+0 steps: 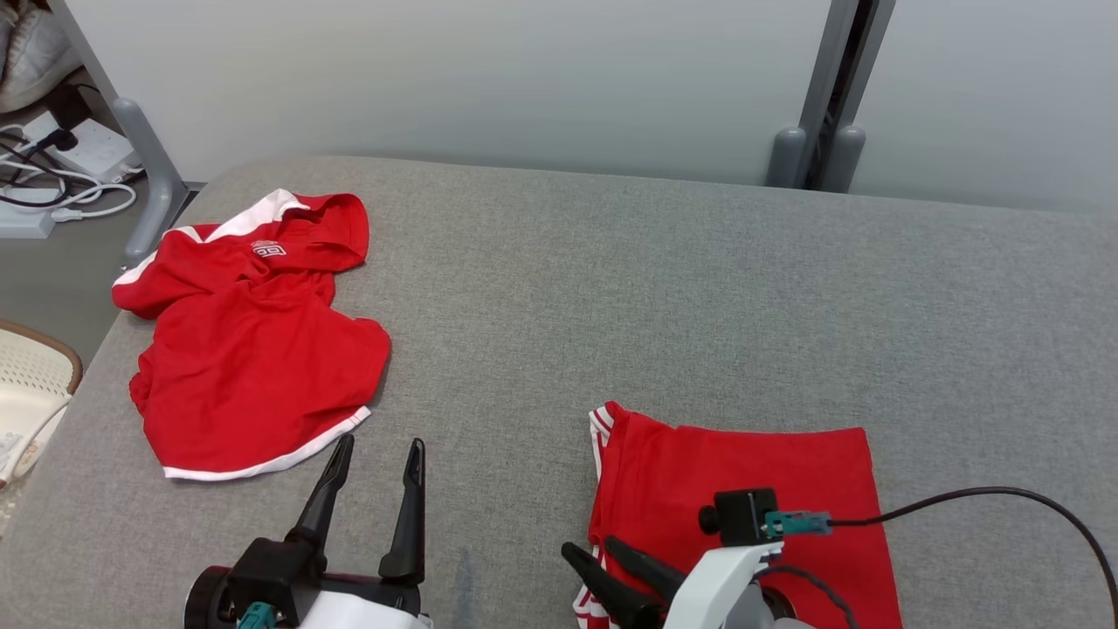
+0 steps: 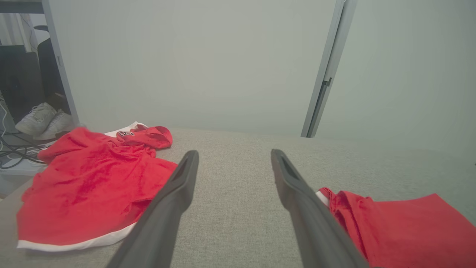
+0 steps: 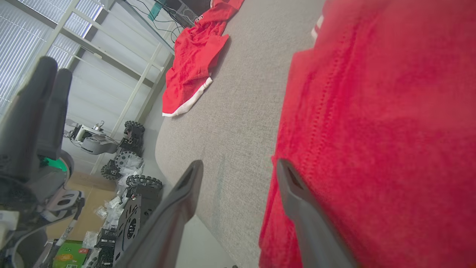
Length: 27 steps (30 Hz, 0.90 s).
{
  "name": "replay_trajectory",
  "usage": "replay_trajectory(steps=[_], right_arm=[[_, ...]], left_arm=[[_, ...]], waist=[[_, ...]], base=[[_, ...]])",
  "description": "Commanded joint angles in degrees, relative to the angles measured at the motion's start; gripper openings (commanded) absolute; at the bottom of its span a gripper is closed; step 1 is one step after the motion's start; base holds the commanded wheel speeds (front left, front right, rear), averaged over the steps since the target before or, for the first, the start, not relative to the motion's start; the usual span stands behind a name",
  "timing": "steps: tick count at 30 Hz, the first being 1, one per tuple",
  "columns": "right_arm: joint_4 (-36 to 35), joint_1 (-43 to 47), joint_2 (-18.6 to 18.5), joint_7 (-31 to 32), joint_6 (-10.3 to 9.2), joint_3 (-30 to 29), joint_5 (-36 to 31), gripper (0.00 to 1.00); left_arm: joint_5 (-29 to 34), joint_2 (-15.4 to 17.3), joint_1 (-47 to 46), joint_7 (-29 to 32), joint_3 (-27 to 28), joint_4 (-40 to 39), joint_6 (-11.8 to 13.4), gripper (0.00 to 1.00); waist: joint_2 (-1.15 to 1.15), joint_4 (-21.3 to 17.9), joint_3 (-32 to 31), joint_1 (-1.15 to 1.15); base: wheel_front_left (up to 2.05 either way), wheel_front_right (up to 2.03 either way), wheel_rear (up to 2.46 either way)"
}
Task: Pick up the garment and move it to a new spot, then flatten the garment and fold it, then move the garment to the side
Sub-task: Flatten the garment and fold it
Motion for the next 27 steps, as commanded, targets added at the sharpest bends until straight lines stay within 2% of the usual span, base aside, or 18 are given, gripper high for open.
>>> replay_trajectory(steps=[1, 7, 9, 12, 16, 19, 21, 23, 24, 27], right_arm=[[-0.49, -0.47, -0.16, 0.49, 0.0, 0.58, 0.46, 1.0], [-3.02, -2.0, -1.17, -0.76, 0.0, 0.16, 2.18, 1.0], [-4.41, -2.75, -2.52, -2.14, 0.0, -0.83, 2.33, 1.0], [-6.02, -5.01, -6.53, -6.29, 0.0, -3.52, -0.23, 1.0], [-5.02, -6.58, -10.99, -10.05, 0.0, -7.05, -5.8, 1.0], [-3.87, -6.37, -12.53, -11.42, 0.0, -11.62, -10.27, 1.0], [-3.33, -6.21, -13.94, -11.79, 0.0, -14.21, -15.9, 1.0], [-4.14, -5.51, -14.11, -11.83, 0.0, -18.19, -21.35, 1.0], [-4.14, -5.51, -14.11, -11.83, 0.0, -18.19, -21.35, 1.0], [-6.6, -2.64, -12.81, -11.7, 0.0, -26.24, -28.34, 1.0]], left_arm=[[0.12, 0.21, -1.07, -0.23, -0.02, 0.12, 0.27, 1.0], [-0.05, 0.21, -1.16, -0.23, -0.2, -0.03, 0.28, 1.0], [0.04, 0.21, -1.02, -0.23, -0.14, -0.15, 0.26, 1.0], [0.22, 0.21, -0.92, -0.23, 0.25, -0.4, 0.33, 1.0], [0.37, 0.21, -1.16, -0.23, 0.6, -0.79, 0.31, 1.0], [0.23, 0.2, -1.24, -0.23, 1.03, -1.13, 0.44, 1.0], [0.05, 0.19, -1.29, -0.23, 1.27, -1.39, 0.59, 1.0], [-0.12, 0.19, -1.47, -0.23, 1.45, -1.71, 0.6, 1.0], [-0.12, 0.19, -1.47, -0.23, 1.45, -1.71, 0.6, 1.0], [-0.14, 0.21, -1.58, -0.23, 1.75, -1.92, 0.63, 1.0]], waist=[[0.0, -0.16, -0.16, 0.0], [0.0, -1.16, -0.5, 0.0], [0.0, -1.65, -0.59, 0.0], [0.0, -2.86, -0.78, 0.0], [0.0, -4.17, -1.0, 0.0], [0.0, -5.32, -1.14, 0.0], [0.0, -6.12, -1.13, 0.0], [0.0, -6.93, -0.9, 0.0], [0.0, -6.93, -0.9, 0.0], [0.0, -8.0, -0.72, 0.0]], base=[[0.0, 0.0, 0.0], [0.0, 0.0, 0.0], [0.0, 0.0, 0.0], [0.0, 0.0, 0.0], [0.0, 0.0, 0.0], [0.0, 0.0, 0.0], [0.0, 0.0, 0.0], [0.0, 0.0, 0.0], [0.0, 0.0, 0.0], [0.0, 0.0, 0.0]])
